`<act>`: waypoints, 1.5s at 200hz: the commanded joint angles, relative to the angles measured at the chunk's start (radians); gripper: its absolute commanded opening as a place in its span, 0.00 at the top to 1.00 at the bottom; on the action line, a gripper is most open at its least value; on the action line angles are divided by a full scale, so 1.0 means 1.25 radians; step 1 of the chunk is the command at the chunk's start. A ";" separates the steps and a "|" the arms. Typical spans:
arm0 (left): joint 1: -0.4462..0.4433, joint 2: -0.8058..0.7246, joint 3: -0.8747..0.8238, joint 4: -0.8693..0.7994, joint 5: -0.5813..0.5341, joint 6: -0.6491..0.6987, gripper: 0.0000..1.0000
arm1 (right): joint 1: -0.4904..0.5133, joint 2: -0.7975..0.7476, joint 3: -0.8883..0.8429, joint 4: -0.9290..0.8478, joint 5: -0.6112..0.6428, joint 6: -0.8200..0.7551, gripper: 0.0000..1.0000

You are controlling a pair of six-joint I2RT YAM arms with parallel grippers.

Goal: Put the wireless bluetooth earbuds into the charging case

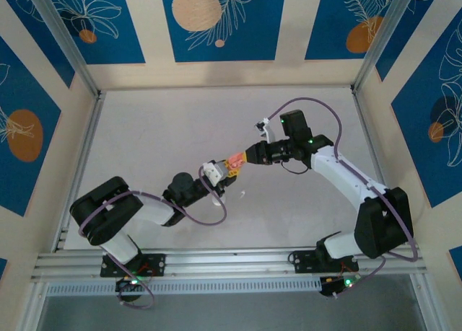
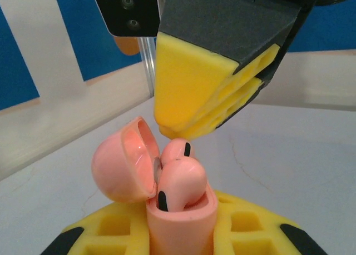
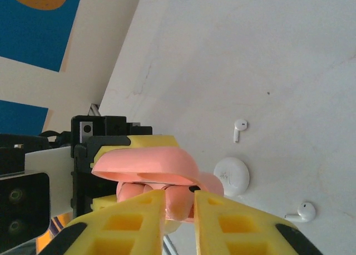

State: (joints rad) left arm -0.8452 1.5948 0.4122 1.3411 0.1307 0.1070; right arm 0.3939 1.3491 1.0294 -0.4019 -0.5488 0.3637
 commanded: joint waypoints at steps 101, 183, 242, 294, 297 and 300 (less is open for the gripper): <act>-0.008 -0.067 0.057 0.012 0.244 -0.118 0.84 | -0.161 -0.242 -0.066 -0.028 -0.310 -0.617 0.35; -0.007 -0.061 0.070 0.023 0.278 -0.146 0.84 | -0.130 -0.170 -0.021 -0.171 -0.315 -0.864 0.23; -0.009 -0.058 0.073 0.027 0.279 -0.146 0.84 | -0.079 -0.091 0.002 -0.167 -0.296 -0.864 0.24; -0.008 -0.049 0.073 0.035 0.266 -0.142 0.84 | -0.049 -0.076 0.012 -0.230 -0.303 -0.909 0.29; -0.008 -0.049 0.073 0.036 0.265 -0.142 0.84 | -0.048 -0.078 0.014 -0.234 -0.305 -0.911 0.29; -0.008 -0.047 0.073 0.036 0.264 -0.142 0.84 | -0.048 -0.081 0.014 -0.238 -0.306 -0.913 0.29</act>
State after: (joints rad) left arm -0.8455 1.5272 0.4820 1.3457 0.4526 -0.0551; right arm 0.3241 1.2617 1.0210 -0.6270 -0.8986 -0.7250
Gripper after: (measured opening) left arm 0.201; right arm 0.719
